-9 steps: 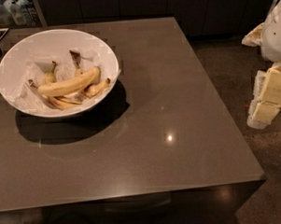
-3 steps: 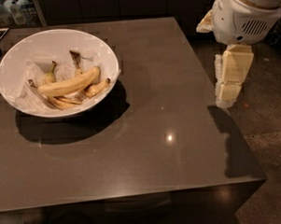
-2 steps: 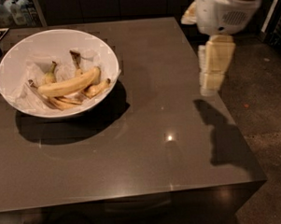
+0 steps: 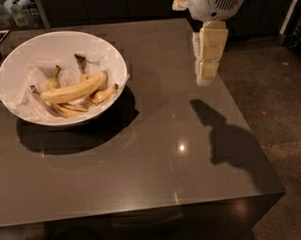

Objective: Pick banana from white bowl

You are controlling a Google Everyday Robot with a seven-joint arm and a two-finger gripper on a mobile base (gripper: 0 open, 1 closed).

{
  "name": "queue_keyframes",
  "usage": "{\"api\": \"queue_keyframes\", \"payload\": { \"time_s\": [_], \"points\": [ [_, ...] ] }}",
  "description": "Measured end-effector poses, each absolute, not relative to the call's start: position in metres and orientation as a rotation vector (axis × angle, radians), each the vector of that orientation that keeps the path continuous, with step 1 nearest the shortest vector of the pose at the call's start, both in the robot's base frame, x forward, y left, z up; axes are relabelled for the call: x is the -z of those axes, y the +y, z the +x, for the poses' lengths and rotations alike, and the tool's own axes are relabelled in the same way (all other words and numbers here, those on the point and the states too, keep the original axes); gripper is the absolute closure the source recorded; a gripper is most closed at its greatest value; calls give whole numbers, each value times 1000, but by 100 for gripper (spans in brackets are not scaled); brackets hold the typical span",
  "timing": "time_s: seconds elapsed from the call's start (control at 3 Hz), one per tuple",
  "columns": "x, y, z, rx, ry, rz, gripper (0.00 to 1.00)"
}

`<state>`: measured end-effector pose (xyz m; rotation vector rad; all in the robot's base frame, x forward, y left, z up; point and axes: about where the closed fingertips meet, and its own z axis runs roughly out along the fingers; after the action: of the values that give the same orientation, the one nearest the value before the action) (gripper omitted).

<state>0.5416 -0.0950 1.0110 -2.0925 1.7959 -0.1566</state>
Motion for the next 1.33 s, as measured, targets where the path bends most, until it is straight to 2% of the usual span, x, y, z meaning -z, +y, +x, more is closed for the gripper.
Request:
{"api": "queue_keyframes", "payload": {
  "time_s": [0.33,1.0,1.33],
  "points": [
    [-1002,-87,547,207,1780,-2132,0],
    [-975,-43,594,166,1671,-2288,0],
    [-975,-39,598,170,1657,-2279,0]
  ]
}}
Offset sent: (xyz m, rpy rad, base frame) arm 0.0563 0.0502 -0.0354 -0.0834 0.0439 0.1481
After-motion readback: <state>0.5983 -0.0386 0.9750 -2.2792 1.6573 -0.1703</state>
